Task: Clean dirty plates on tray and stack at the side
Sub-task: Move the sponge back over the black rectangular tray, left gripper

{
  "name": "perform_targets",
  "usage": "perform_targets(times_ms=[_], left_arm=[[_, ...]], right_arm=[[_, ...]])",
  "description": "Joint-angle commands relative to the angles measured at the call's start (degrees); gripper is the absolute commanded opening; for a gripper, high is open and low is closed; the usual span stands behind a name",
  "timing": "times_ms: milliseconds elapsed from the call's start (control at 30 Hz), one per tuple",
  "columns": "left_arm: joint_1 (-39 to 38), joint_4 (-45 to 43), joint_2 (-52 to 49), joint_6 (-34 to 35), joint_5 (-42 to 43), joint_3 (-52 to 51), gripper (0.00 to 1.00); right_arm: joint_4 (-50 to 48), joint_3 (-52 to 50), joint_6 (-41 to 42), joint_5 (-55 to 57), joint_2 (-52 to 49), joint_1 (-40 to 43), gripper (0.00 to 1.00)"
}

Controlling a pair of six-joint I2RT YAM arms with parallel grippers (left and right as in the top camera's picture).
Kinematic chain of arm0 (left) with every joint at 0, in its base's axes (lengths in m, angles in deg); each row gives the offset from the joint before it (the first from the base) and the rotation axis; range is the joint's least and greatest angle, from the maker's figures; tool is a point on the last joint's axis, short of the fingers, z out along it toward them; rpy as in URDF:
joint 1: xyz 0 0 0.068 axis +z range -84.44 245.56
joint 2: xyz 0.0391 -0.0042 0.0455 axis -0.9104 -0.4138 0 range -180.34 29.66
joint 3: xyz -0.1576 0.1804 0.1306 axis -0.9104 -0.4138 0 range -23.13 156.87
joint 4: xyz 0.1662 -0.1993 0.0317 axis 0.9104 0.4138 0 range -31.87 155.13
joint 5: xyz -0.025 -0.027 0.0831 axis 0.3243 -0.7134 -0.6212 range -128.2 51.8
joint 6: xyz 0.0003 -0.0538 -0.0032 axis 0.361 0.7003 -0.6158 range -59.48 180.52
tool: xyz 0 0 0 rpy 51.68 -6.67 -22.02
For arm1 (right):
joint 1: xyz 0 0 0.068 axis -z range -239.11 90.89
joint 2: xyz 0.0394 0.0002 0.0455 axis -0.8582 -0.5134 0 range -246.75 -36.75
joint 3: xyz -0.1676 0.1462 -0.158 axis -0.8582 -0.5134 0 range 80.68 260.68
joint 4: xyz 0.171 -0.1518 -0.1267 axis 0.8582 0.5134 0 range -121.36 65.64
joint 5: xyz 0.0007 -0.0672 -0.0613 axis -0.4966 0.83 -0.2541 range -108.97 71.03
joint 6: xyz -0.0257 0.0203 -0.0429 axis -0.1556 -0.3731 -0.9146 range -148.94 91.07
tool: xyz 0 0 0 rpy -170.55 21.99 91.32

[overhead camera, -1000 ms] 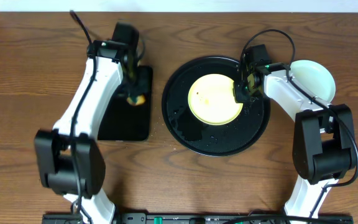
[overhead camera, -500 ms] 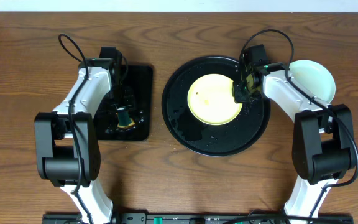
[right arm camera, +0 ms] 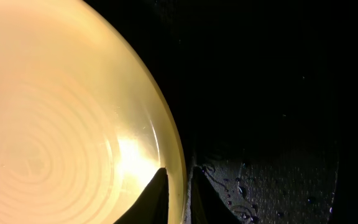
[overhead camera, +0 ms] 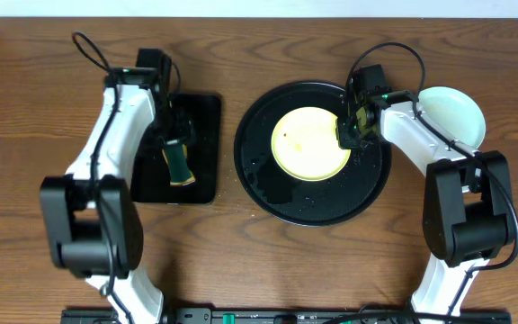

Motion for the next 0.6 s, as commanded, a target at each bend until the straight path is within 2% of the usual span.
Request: perform_targets(times_ms=[0, 133, 200, 267, 500, 567], left_arm=[[0.13, 0.15, 2.43, -0.68, -0.74, 1.27, 0.84], [0.11, -3.48, 1.95, -0.44, -0.72, -1.86, 0.84], [0.11, -6.78, 1.44, -0.26, -0.72, -4.37, 0.84], [0.11, -10.05, 0.83, -0.22, -0.70, -7.10, 0.84], [0.13, -16.83, -1.75, 0.17, -0.72, -14.08, 0.83], [0.13, -17.66, -2.19, 0.17, -0.72, -14.86, 0.77]], right_arm=[[-0.04, 0.22, -0.46, 0.28, -0.13, -0.59, 0.14], [-0.07, 0.22, -0.48, 0.28, -0.13, -0.59, 0.23], [-0.17, 0.22, -0.46, 0.28, -0.13, -0.59, 0.34], [-0.28, 0.22, -0.46, 0.28, -0.13, -0.59, 0.40], [-0.28, 0.22, -0.46, 0.28, -0.13, -0.59, 0.44], [-0.28, 0.22, -0.46, 0.28, -0.13, -0.61, 0.44]])
